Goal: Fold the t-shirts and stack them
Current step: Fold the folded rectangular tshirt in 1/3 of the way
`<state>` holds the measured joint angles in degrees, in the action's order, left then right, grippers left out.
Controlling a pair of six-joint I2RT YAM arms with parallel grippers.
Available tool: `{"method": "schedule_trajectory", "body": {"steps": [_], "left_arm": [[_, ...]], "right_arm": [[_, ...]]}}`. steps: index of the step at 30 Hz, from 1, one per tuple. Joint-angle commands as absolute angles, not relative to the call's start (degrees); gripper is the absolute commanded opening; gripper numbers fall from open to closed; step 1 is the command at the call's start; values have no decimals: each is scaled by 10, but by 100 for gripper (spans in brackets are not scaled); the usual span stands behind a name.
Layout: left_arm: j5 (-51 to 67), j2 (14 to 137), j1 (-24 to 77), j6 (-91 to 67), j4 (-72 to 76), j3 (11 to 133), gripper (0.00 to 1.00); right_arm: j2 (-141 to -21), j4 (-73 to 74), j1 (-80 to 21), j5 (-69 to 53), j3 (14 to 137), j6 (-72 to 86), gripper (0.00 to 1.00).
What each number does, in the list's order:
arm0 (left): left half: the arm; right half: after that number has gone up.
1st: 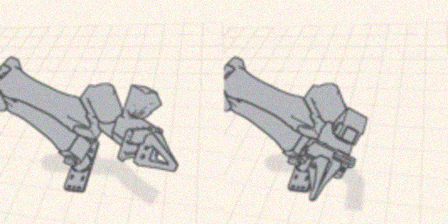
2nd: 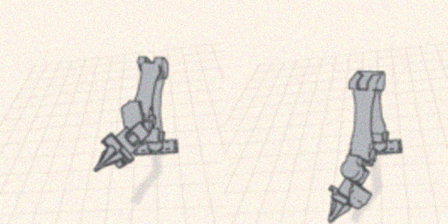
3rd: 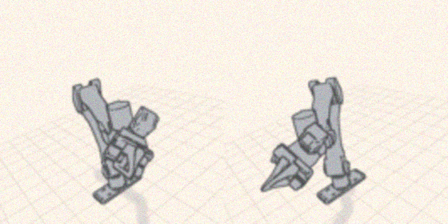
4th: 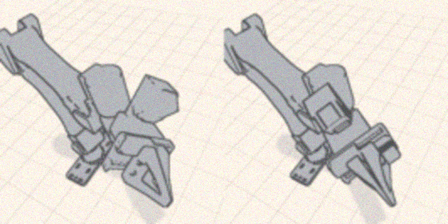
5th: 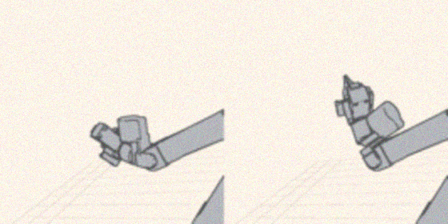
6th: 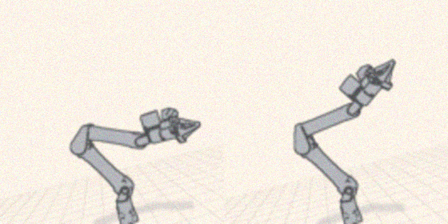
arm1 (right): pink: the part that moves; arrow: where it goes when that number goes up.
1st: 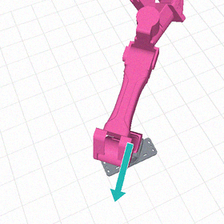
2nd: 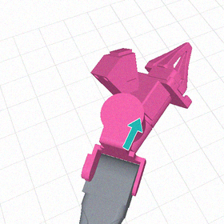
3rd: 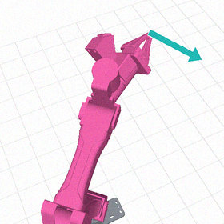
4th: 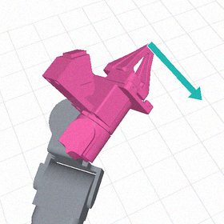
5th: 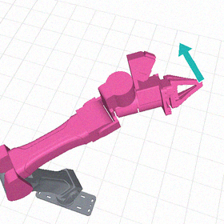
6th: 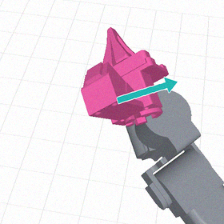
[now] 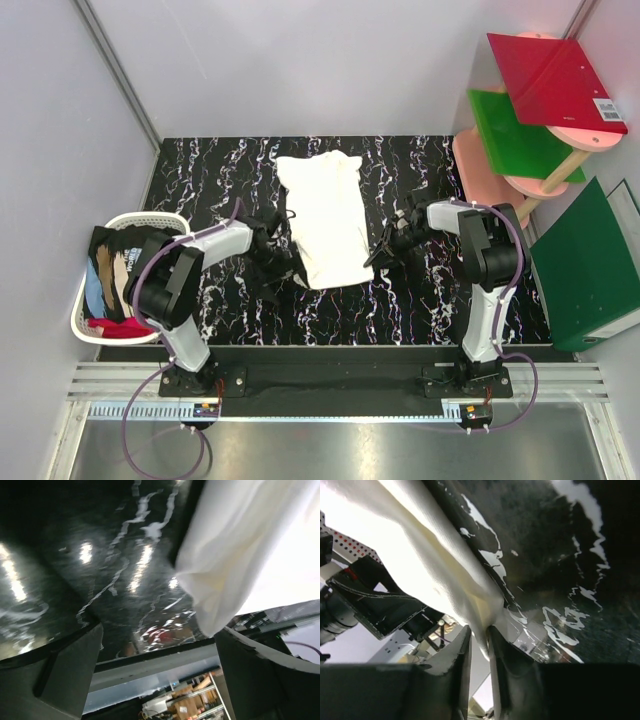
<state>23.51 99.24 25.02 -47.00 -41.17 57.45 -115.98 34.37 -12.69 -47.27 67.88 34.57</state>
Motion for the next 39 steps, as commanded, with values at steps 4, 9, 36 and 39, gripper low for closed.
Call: {"method": "schedule_trajectory", "body": {"steps": [4, 9, 36, 39], "left_arm": [[135, 931, 248, -462, -465, 674, 86], [116, 964, 246, -452, -464, 736, 7], [158, 1108, 258, -454, -439, 756, 40], [163, 1121, 262, -452, -433, 754, 32]], "right_arm": [[-1172, 392, -124, -473, 711, 318, 40], [-1172, 396, -125, -463, 730, 317, 39], [-1196, 398, -124, -482, 832, 324, 36], [-1197, 383, -124, -498, 845, 330, 34]]}}
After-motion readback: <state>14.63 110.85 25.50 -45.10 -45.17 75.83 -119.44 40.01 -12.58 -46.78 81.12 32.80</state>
